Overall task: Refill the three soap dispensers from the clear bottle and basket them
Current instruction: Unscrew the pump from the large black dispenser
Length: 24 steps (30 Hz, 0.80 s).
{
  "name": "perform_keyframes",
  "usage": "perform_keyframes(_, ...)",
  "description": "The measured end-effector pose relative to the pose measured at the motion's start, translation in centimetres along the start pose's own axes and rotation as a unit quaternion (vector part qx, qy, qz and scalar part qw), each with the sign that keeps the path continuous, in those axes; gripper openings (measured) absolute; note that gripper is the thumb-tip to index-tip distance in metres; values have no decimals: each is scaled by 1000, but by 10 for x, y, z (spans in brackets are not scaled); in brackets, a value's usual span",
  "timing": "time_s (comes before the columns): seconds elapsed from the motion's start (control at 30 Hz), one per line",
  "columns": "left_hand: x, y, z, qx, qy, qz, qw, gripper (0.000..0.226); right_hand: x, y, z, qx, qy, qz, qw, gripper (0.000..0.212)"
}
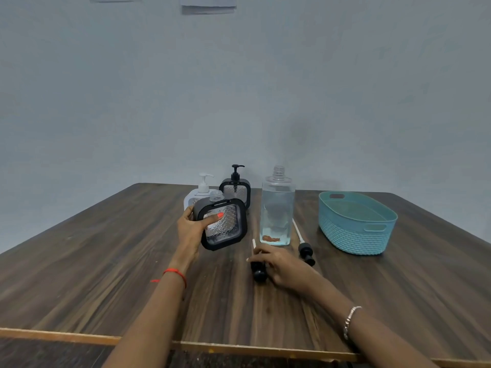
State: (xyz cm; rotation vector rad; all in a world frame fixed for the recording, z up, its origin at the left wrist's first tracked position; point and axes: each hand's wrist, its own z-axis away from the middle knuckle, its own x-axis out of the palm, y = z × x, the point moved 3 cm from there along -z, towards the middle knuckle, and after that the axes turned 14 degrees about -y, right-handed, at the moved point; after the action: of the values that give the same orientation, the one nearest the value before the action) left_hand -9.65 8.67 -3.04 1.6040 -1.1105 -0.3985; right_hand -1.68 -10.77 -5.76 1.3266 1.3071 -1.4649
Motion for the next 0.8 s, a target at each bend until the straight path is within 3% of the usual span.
perform_keyframes(0.47,13,-7,-9,3,-16,-21,1000,47,3,3,-6,18,-32,-15,999,58)
perform_keyframes(0.7,18,-11,-19,3,-13,-20,1000,43,6,9,-12,-7,-17,-23,1000,60)
perform_keyframes(0.8,23,-11,-25,4,-20,-22,1000,42,-2,12,-11,-14,24,-33,999,59)
